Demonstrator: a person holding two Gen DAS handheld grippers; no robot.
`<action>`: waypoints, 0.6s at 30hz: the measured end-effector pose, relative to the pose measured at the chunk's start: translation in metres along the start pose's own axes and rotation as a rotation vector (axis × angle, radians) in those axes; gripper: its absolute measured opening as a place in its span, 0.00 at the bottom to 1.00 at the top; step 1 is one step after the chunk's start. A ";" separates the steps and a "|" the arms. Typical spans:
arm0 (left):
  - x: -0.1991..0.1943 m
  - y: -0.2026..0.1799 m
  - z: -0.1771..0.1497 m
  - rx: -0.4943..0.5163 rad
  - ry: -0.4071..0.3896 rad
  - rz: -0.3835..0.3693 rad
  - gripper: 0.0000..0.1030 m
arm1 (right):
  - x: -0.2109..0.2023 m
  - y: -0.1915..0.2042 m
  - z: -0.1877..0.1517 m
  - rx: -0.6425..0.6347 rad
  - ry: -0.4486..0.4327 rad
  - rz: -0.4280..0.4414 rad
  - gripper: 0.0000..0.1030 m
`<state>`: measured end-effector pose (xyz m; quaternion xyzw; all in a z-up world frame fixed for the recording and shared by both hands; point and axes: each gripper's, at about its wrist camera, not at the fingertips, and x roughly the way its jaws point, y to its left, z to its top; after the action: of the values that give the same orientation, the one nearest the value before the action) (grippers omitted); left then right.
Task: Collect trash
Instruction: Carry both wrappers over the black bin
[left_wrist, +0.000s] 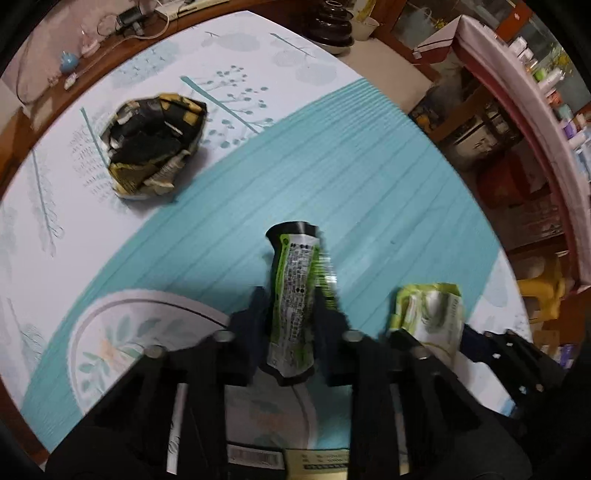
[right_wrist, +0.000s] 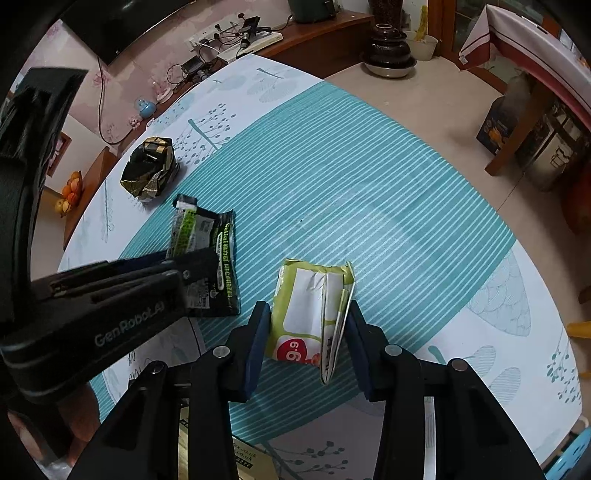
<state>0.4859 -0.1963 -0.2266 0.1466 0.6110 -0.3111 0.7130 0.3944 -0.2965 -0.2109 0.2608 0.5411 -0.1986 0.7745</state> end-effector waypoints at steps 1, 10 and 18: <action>-0.001 -0.001 -0.002 -0.001 -0.005 -0.005 0.09 | -0.001 -0.001 -0.001 0.000 0.000 0.002 0.35; -0.063 -0.012 -0.033 0.025 -0.122 -0.028 0.08 | -0.024 -0.022 -0.018 0.048 -0.025 0.080 0.25; -0.147 -0.040 -0.094 0.024 -0.194 -0.052 0.08 | -0.099 -0.054 -0.066 0.041 -0.115 0.136 0.25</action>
<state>0.3790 -0.1328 -0.0984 0.1084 0.5389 -0.3496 0.7587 0.2813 -0.2957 -0.1460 0.3008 0.4727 -0.1713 0.8104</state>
